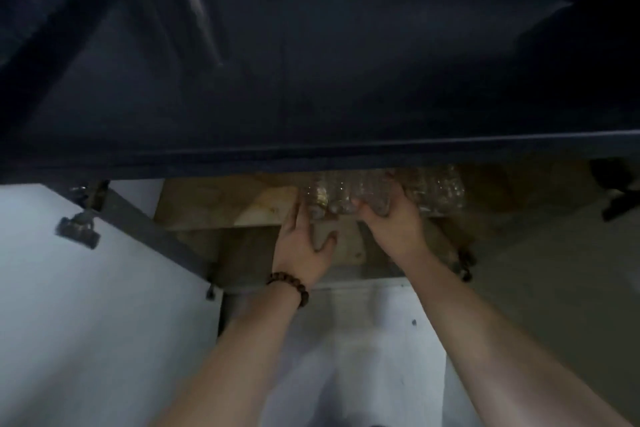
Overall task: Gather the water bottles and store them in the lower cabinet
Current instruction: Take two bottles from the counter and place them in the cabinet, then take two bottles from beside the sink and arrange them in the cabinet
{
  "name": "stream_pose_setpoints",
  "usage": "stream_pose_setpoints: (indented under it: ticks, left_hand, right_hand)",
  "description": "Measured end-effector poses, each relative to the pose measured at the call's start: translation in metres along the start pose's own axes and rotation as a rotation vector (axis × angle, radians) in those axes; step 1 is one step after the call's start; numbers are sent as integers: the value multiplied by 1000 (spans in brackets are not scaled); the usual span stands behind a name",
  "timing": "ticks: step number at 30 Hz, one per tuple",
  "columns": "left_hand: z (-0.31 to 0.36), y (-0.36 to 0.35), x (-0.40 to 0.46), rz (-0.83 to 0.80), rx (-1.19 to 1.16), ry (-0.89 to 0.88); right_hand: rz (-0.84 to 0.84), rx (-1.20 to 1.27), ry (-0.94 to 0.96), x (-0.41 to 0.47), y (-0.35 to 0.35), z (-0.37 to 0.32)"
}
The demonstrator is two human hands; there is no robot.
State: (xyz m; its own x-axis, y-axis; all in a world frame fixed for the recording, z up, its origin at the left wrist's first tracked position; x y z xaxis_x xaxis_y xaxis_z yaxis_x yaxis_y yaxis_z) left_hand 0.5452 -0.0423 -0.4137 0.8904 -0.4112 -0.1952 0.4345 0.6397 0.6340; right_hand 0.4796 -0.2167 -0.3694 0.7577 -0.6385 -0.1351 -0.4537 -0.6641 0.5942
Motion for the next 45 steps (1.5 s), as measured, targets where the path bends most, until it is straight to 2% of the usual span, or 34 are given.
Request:
stream_pose_setpoints:
  ticks: [8,12,21,27,37,45]
  left_hand:
    - [61,52,-96,-153,73,87]
    - [108,82,-140,-202,163,33]
    - [217,94,-220,-331,130,-116]
    - [298,50,-249,-470,86,-304]
    - [428,-87,-365,-731,134,-683]
    - [502,-177,-424,-795,158,-851]
  right_hand:
    - [-81,-96,-158,-96,57,-40]
    - [-82,-121,-174,-146,98,-70]
    - [104,-116,-271,-243,203,-93]
    - [351,-145,-407,-306,292,-55]
    - [863,-31,-764,-482,435,38]
    - [1080,31,-898,-554,512,99]
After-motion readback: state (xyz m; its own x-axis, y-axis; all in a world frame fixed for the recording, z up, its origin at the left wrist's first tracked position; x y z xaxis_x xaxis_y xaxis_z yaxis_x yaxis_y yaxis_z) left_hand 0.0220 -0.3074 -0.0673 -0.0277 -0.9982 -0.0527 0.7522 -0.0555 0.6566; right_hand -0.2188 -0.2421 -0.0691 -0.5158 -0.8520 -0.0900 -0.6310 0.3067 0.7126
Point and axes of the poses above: each hand's wrist, its own x-axis towards the middle knuckle, its own y-axis out of the back of the hand, z = x × y, the point moved 10 cm from there along x, towards the middle knuckle, and after that the axes turned 2 degrees about -x, right-handed, at the moved point
